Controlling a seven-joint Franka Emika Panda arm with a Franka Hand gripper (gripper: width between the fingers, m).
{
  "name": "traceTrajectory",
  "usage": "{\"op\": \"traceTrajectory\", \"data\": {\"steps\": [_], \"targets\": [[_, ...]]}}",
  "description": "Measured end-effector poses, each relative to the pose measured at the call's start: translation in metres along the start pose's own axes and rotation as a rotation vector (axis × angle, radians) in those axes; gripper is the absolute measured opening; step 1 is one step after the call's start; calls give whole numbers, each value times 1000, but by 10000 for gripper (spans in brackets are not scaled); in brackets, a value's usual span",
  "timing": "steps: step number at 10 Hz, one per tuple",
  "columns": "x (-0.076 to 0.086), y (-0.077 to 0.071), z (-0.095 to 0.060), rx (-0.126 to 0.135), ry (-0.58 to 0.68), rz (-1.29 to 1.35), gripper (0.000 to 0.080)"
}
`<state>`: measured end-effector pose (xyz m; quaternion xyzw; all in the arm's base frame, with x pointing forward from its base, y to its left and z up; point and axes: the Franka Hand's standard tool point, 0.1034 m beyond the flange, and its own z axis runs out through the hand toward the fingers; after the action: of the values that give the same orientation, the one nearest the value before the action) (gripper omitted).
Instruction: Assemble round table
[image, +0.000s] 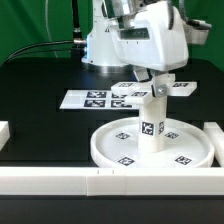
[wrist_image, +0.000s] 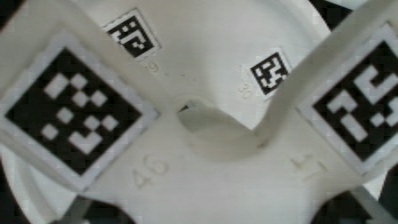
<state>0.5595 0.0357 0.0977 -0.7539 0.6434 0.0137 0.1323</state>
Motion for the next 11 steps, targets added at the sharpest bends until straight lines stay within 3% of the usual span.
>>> {"op": "traceTrajectory", "data": {"steps": [8, 10, 11], "targets": [[1, -2, -1, 11, -23, 552, 449], [0, -3, -1, 17, -32, 588, 449], [-1, -3, -1, 16, -35, 576, 605]]}}
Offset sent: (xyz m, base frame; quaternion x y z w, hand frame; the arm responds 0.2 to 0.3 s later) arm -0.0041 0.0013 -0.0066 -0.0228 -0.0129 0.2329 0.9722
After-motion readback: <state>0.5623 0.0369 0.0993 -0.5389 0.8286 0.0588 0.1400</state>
